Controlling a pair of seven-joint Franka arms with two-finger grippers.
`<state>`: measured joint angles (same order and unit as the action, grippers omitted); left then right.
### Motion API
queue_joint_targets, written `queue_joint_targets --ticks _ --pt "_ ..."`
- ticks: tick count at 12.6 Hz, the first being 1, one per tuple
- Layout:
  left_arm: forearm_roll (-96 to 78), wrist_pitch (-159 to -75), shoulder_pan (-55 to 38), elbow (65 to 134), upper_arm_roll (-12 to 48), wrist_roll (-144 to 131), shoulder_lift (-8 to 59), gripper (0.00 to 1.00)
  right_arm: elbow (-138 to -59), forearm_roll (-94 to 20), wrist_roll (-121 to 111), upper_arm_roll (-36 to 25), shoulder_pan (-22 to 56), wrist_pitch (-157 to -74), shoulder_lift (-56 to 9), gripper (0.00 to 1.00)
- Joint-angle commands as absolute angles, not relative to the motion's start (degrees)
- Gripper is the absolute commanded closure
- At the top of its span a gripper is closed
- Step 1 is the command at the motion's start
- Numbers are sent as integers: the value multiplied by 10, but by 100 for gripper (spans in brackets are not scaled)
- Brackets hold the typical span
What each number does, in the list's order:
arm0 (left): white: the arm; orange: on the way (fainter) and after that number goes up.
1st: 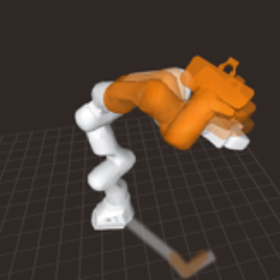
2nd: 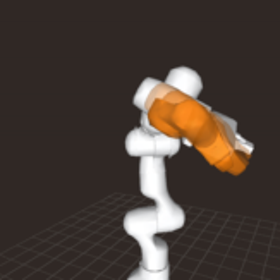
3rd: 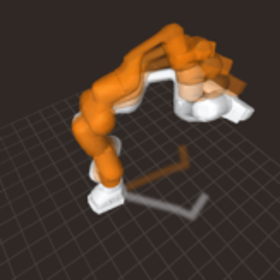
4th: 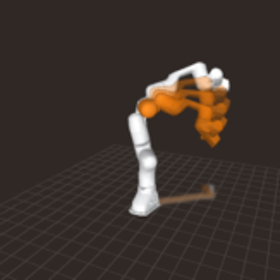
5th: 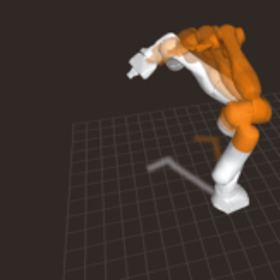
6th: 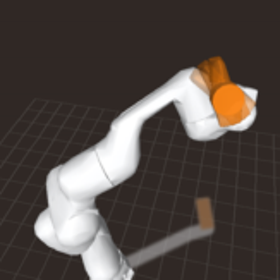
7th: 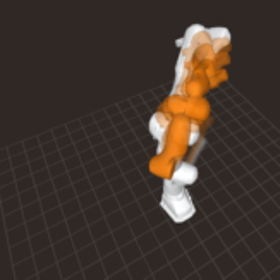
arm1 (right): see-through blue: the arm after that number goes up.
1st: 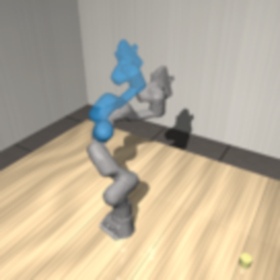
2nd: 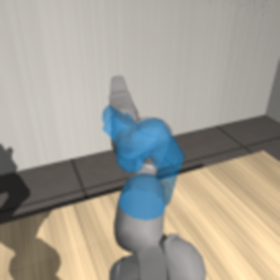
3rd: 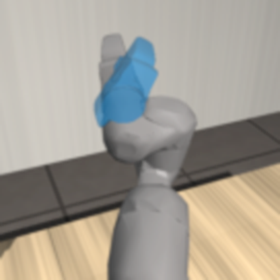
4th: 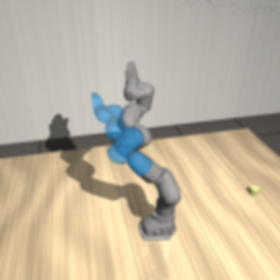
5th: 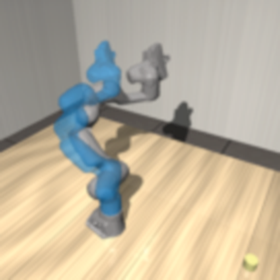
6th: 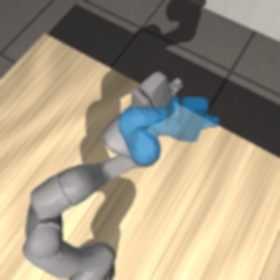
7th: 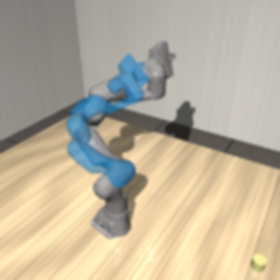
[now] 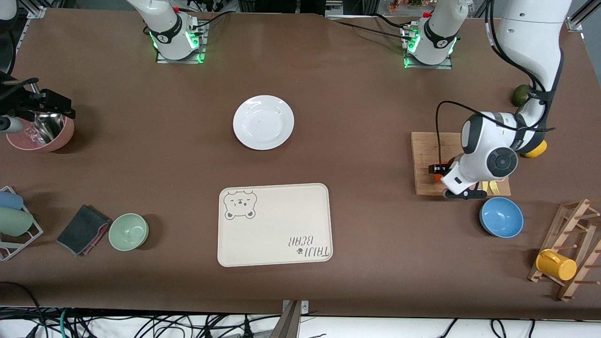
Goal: Place orange and plate with both arms
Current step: 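Carry the orange with the left gripper over the white plate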
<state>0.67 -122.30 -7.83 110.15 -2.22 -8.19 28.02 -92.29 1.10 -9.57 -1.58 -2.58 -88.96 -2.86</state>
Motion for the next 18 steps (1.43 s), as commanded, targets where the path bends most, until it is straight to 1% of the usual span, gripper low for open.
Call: queue_joint_targets --ticks 1,3,7,11,13,15,16,17,18 --pt "-29 -1172 -128 1040 2 -196 286 83 -919 11 -91 -13 -27 -882 -25 0" --pt "-100 -1172 -151 1009 37 -270 293 83 -919 11 -91 -13 -28 -882 -25 0" --pt "-154 -1174 -278 945 42 -436 322 83 -919 11 -91 -13 -28 -882 -25 0" --pt "-156 -1178 -396 861 42 -580 393 83 -918 11 -91 -13 -28 -882 -25 0" --pt "-156 -1184 -435 800 41 -644 434 83 -919 11 -91 -13 -28 -882 -25 0" --pt "-156 -1218 -470 768 41 -689 466 82 -918 11 -91 -13 -28 -882 -25 0" --pt "-157 -1244 -480 765 42 -707 476 82 -919 11 -91 -13 -28 -882 -25 0" --pt "-166 -1265 -489 765 42 -722 482 78 -919 11 -91 -13 -28 -882 -25 0" --pt "-179 -1273 -497 764 41 -733 489 77 -919 11 -91 -13 -28 -882 -25 0"
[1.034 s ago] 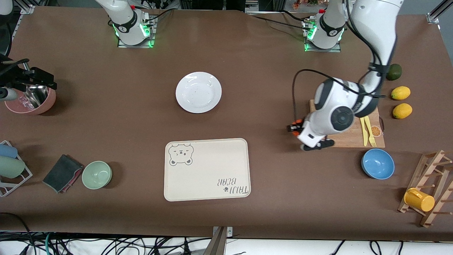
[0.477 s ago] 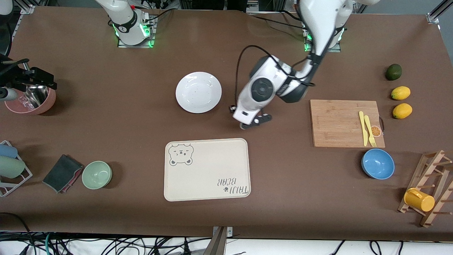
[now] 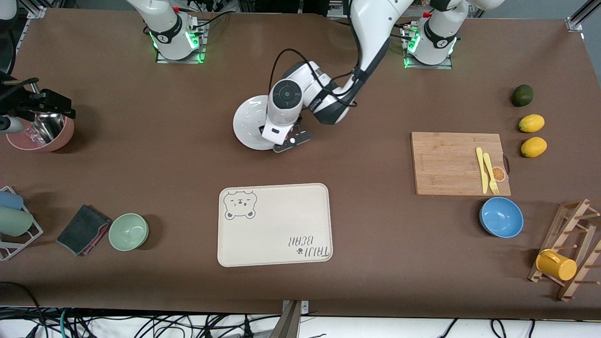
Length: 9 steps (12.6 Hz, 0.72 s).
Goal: Place orange and plate with both arms
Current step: 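Carry the orange with the left gripper over the white plate, then lower the orange onto the plate and open the left gripper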
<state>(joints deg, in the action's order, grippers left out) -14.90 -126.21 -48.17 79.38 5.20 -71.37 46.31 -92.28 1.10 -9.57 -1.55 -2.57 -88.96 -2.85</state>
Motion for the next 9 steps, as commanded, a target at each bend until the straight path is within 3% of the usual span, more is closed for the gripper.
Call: queue_joint_targets --ticks 1,2,4,5,6,9 --pt "-184 -1276 -503 765 41 -732 492 71 -919 11 -91 -13 -28 -882 -25 0" --pt "-183 -1278 -510 764 41 -731 501 58 -919 11 -91 -13 -28 -882 -25 0" --pt "-181 -1278 -517 764 41 -731 508 54 -919 11 -91 -13 -28 -882 -25 0" --pt "-178 -1278 -519 764 41 -727 510 15 -919 11 -91 -13 -28 -882 -25 0" --pt "-174 -1278 -524 764 39 -731 509 0 -919 11 -91 -14 -28 -882 -25 0" --pt "-143 -1270 -526 765 37 -731 503 0 -919 11 -91 -13 -28 -882 -25 0"
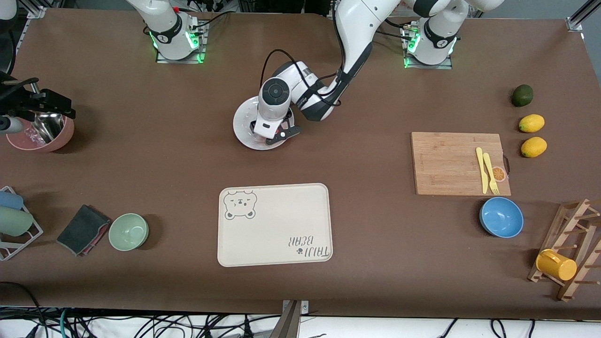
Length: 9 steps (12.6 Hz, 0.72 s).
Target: Place orange and plate with both arms
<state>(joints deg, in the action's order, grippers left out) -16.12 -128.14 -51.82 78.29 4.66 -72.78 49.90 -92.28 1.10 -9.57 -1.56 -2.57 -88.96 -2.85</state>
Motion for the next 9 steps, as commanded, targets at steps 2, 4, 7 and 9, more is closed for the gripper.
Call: queue_joint_targets --ticks 2,4,7,9 --pt "-138 -1245 -523 764 23 -733 483 0 -919 11 -91 -14 -28 -882 -25 0" --pt "-138 -1198 -512 764 6 -731 453 0 -919 11 -91 -14 -28 -882 -25 0" --pt "-135 -1113 -438 763 4 -718 419 0 -918 11 -91 -14 -28 -882 -25 0" --pt "-137 -1062 -377 764 4 -638 393 0 -918 11 -91 -14 -28 -882 -25 0"
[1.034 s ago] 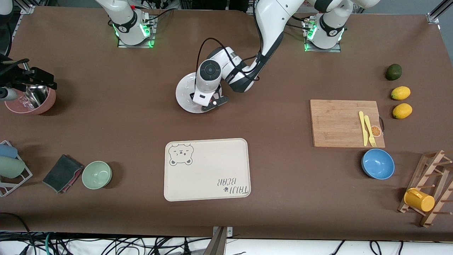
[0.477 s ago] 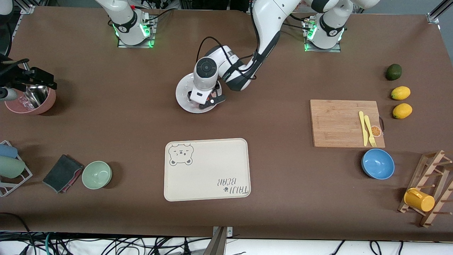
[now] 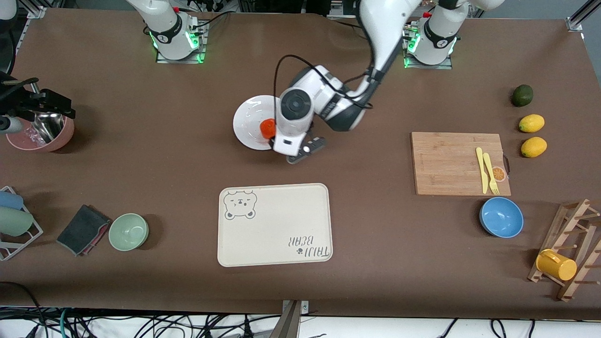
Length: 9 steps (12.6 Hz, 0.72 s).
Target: Place orange and plate with both arms
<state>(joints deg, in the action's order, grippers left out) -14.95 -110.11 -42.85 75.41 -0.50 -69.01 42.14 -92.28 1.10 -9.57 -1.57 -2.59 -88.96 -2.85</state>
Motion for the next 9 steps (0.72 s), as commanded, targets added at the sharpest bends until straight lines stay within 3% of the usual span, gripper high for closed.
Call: queue_joint_targets --ticks 1,9 --pt "-136 -1036 -335 764 6 -607 382 0 -919 11 -91 -14 -28 -882 -25 0" --pt "-134 -889 -52 766 2 -213 355 0 -917 11 -96 -30 -29 -888 -30 0"
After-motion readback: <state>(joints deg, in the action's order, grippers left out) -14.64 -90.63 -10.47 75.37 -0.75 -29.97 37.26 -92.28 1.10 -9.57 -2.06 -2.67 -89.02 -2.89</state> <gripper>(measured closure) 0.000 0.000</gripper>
